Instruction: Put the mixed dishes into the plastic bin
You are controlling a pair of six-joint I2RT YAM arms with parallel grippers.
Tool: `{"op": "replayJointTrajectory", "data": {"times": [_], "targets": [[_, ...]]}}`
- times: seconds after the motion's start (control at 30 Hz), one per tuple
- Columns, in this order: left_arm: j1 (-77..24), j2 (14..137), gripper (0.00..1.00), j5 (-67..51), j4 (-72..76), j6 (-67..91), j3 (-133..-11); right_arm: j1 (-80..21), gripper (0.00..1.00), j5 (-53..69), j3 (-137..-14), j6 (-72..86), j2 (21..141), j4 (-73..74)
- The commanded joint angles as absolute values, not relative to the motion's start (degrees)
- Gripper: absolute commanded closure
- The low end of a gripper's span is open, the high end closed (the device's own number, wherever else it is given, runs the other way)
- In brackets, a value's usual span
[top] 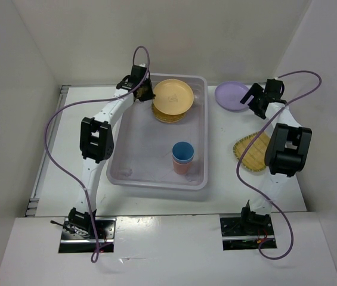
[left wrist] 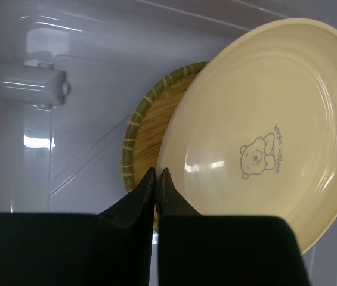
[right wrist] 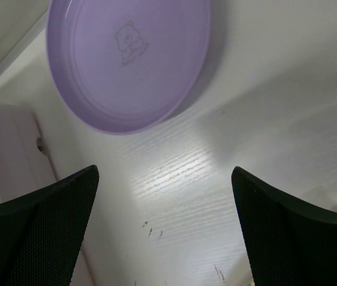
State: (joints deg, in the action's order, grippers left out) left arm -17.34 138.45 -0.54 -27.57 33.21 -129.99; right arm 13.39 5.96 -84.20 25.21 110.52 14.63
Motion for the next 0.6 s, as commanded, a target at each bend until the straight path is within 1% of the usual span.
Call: {"op": "replayJointTrajectory", "data": {"times": [0.0, 0.27, 0.33, 0.37, 0.53, 0.57], "targets": [[-17.23, 137.29, 1.0, 2.29, -26.9, 33.57, -127.99, 13.27, 0.04, 6.06, -87.01, 24.26, 112.15, 11.34], [-17.23, 139.13, 1.0, 2.29, -27.51, 34.1, -127.44, 12.74, 0.04, 6.68, -92.62, 24.26, 118.64, 12.03], [-17.23, 139.13, 0.98, 2.29, -27.51, 34.63, -127.44, 12.74, 0.04, 6.68, -93.95, 23.73, 119.88, 12.56], [-17.23, 139.13, 0.93, 1.76, -27.51, 34.63, -127.44, 12.74, 0.04, 6.68, -95.0, 23.73, 121.01, 12.57], [-17.23, 140.97, 0.79, 1.23, -29.26, 34.63, -128.93, 12.22, 0.04, 6.68, -98.08, 23.73, 123.74, 13.1], [-17.23, 141.67, 0.74, 1.75, -29.96, 34.63, -129.54, 12.22, 0.04, 6.68, -98.61, 23.73, 123.75, 13.62]]}}
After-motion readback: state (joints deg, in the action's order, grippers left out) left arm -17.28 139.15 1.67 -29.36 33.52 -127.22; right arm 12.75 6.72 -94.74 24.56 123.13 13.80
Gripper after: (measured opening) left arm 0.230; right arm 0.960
